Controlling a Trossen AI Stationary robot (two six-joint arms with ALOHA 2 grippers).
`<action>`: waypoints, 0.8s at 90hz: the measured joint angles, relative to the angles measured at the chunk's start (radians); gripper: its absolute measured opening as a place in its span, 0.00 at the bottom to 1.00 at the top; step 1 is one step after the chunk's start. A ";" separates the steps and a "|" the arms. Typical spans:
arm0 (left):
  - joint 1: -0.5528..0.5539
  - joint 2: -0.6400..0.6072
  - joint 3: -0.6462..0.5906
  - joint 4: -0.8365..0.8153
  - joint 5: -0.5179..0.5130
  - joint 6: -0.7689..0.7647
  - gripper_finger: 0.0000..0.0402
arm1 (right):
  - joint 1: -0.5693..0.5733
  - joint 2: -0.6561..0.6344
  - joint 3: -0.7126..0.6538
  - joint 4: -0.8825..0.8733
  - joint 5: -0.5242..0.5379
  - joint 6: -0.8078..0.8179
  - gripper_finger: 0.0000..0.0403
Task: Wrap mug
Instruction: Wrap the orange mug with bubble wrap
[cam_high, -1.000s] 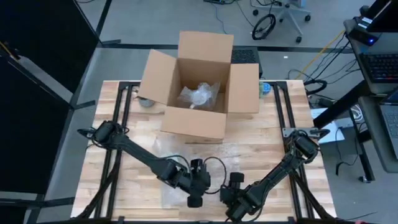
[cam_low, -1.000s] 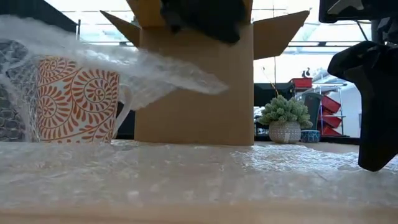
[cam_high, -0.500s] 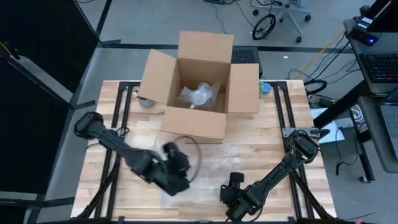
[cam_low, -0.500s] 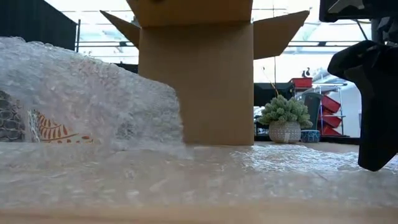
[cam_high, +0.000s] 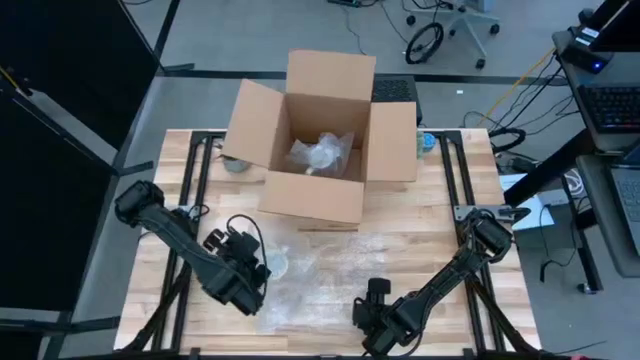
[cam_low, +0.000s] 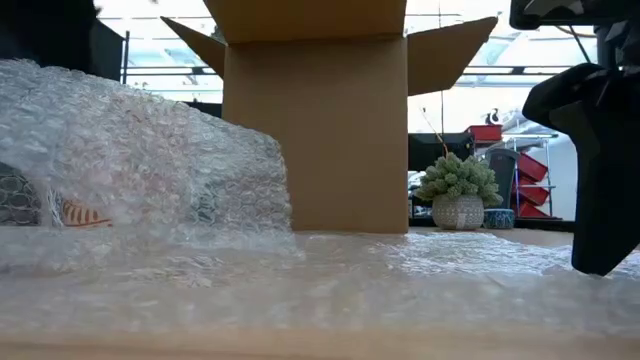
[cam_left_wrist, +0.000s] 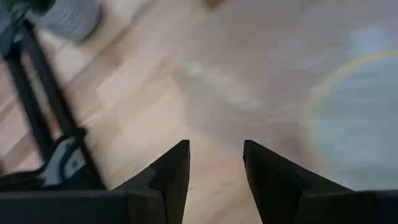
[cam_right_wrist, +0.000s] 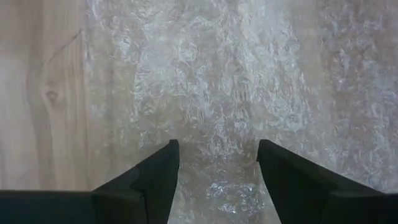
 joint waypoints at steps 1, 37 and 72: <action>0.004 -0.001 -0.009 -0.006 0.008 0.001 0.34 | 0.000 0.000 0.000 0.000 0.000 0.000 0.50; 0.157 -0.077 -0.084 0.443 -0.073 0.563 0.34 | 0.000 0.000 0.000 0.009 0.000 -0.005 0.50; 0.226 -0.078 -0.084 0.536 -0.083 0.663 0.34 | 0.000 0.000 0.000 0.012 0.004 -0.005 0.50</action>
